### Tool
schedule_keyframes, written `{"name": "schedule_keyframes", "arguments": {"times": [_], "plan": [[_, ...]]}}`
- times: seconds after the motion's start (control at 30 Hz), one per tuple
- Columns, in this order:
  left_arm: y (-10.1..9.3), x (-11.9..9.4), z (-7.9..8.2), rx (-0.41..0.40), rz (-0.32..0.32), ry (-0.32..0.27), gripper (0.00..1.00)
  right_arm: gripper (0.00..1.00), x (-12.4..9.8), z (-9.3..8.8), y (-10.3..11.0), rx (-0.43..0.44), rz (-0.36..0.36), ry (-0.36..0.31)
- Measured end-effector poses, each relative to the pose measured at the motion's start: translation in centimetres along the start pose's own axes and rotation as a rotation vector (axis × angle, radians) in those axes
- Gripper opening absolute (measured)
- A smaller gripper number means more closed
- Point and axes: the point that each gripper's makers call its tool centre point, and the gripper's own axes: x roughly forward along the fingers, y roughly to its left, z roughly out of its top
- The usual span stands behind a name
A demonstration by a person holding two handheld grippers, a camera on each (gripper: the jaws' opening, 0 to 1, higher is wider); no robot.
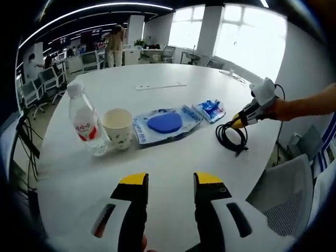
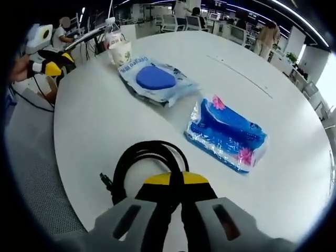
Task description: Arrange the tabletop items into an orderly group along one side of the table until the central work area is clear of visible clutter.
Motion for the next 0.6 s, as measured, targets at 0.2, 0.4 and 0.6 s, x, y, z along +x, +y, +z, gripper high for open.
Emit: {"name": "schedule_keyframes", "arguments": {"times": [0.2,0.4,0.6], "plan": [[0.4,-0.2,-0.1,-0.008,0.006,-0.004,0.33,0.02,0.1,1.6,0.7,-0.047,0.009,-0.011],[0.8,-0.5,0.1,-0.016,0.014,-0.011,0.33,0.02,0.8,3.2,1.2,-0.076,0.023,-0.023],[1.4,-0.7,0.2,-0.024,0.026,-0.017,0.33,0.02,1.5,4.3,1.5,-0.096,0.035,-0.028]]}}
